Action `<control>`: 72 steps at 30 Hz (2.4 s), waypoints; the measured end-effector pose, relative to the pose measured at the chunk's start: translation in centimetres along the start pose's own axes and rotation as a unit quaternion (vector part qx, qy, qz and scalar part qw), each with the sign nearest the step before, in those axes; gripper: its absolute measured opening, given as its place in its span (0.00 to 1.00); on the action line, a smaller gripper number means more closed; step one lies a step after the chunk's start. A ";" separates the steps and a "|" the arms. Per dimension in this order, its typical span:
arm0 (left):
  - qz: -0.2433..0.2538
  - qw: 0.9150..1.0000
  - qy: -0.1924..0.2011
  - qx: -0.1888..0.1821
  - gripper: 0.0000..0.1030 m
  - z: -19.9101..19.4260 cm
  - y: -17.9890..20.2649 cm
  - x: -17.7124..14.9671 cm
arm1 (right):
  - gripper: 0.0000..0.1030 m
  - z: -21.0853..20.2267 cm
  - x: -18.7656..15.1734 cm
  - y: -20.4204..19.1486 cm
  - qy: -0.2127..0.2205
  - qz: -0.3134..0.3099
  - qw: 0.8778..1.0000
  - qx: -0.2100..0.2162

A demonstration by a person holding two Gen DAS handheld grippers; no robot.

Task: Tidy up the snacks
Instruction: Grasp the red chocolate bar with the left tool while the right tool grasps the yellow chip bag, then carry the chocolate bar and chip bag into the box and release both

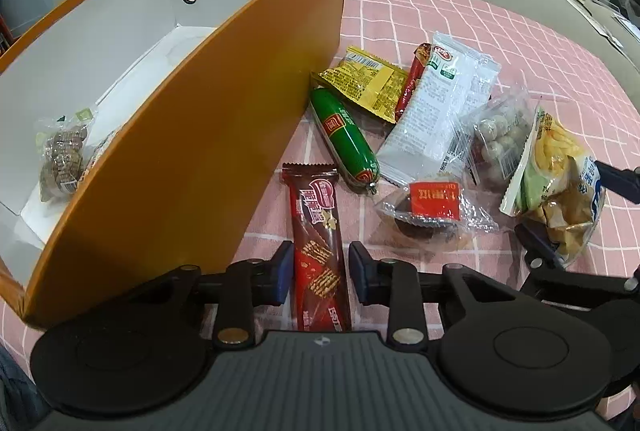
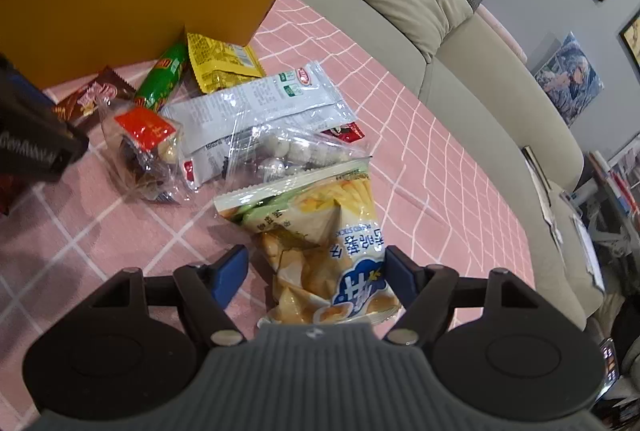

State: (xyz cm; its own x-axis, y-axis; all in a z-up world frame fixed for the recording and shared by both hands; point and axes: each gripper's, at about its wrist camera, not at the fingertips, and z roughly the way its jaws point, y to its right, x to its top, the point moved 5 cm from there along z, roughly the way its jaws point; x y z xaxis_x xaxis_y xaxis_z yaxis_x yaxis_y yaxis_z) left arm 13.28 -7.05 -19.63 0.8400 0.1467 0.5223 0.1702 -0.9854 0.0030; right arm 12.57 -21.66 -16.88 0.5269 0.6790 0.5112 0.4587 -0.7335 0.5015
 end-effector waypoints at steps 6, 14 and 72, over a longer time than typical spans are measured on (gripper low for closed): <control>0.005 1.000 0.000 0.002 0.36 -0.1 0.2 0.0 | 0.57 0.2 -0.2 -0.5 0.000 -0.022 1.000 -0.018; 0.012 1.000 0.002 0.000 0.26 -0.1 0.2 0.0 | 0.39 0.2 -0.3 -0.4 -0.003 -0.026 1.000 -0.017; -0.057 0.990 -0.073 -0.105 0.25 -2.8 -17.7 14.2 | 0.35 -2.5 26.4 -8.4 0.035 -0.066 0.953 0.293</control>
State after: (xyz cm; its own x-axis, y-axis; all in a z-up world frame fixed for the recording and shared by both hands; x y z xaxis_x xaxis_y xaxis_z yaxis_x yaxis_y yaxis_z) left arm 20.73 12.21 -9.92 0.8894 0.2539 0.3800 0.1698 -0.9555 0.2411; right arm 20.80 2.49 -5.87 0.3978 0.7514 0.5264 0.8492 -0.5187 0.0986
